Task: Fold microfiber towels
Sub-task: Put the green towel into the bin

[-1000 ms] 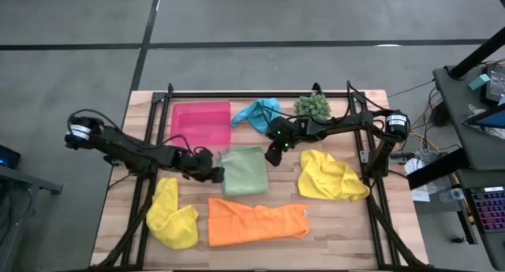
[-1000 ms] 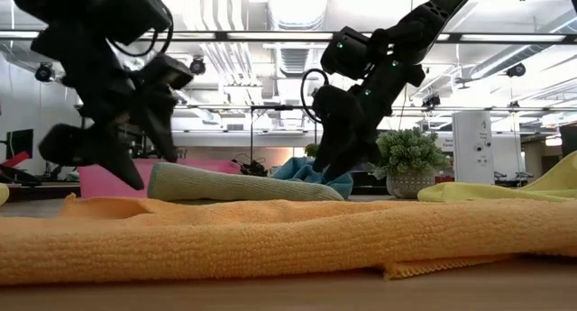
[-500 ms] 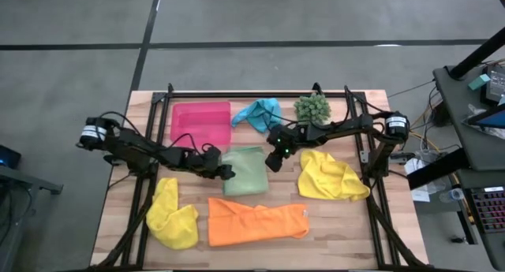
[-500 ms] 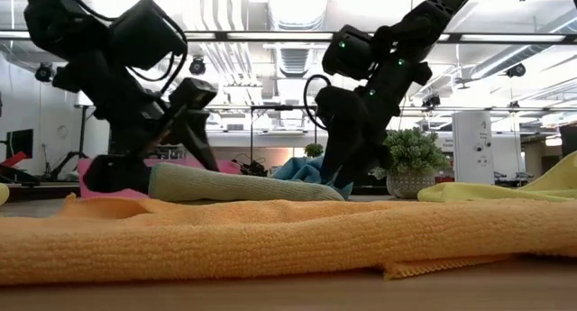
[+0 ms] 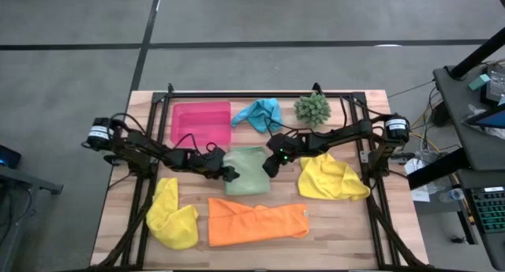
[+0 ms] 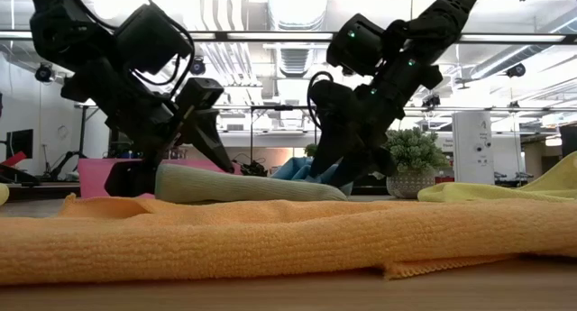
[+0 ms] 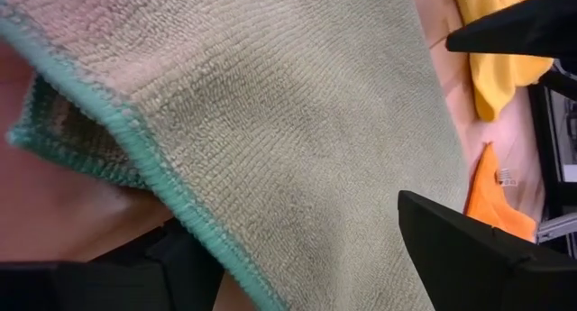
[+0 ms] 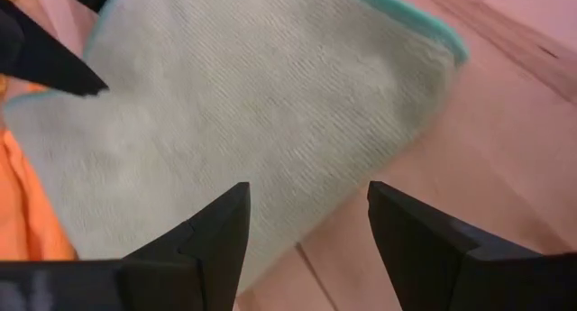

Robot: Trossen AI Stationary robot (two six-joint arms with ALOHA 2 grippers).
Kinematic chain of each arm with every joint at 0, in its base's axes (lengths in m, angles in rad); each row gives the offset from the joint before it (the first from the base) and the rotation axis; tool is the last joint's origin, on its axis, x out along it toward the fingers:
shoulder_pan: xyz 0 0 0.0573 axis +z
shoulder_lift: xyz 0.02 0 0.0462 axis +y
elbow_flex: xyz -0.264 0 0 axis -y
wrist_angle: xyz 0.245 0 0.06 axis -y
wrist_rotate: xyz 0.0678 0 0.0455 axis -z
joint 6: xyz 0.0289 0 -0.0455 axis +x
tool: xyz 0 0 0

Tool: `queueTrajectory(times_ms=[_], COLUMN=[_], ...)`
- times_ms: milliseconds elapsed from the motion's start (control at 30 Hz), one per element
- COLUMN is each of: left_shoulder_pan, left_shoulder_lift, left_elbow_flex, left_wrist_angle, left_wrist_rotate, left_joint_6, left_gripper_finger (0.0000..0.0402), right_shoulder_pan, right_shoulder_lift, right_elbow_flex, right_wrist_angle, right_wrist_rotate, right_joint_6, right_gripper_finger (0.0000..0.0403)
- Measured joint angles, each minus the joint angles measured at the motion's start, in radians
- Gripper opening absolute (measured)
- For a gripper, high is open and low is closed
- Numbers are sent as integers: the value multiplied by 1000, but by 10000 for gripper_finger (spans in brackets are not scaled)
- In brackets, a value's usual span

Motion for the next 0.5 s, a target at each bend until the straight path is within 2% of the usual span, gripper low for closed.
queueTrajectory(times_ms=[300, 500], left_shoulder_pan=[0, 0], left_shoulder_lift=[68, 96], left_elbow_flex=[0, 0], left_wrist_angle=[78, 130], left_wrist_rotate=[-5, -6], left_joint_6=[16, 24], left_gripper_finger=[292, 289], right_shoulder_pan=[5, 13], right_shoulder_lift=[89, 146], right_elbow_flex=[-7, -7], right_wrist_angle=[96, 280], right_wrist_rotate=[2, -117], right_joint_6=[38, 48], right_gripper_finger=[215, 215])
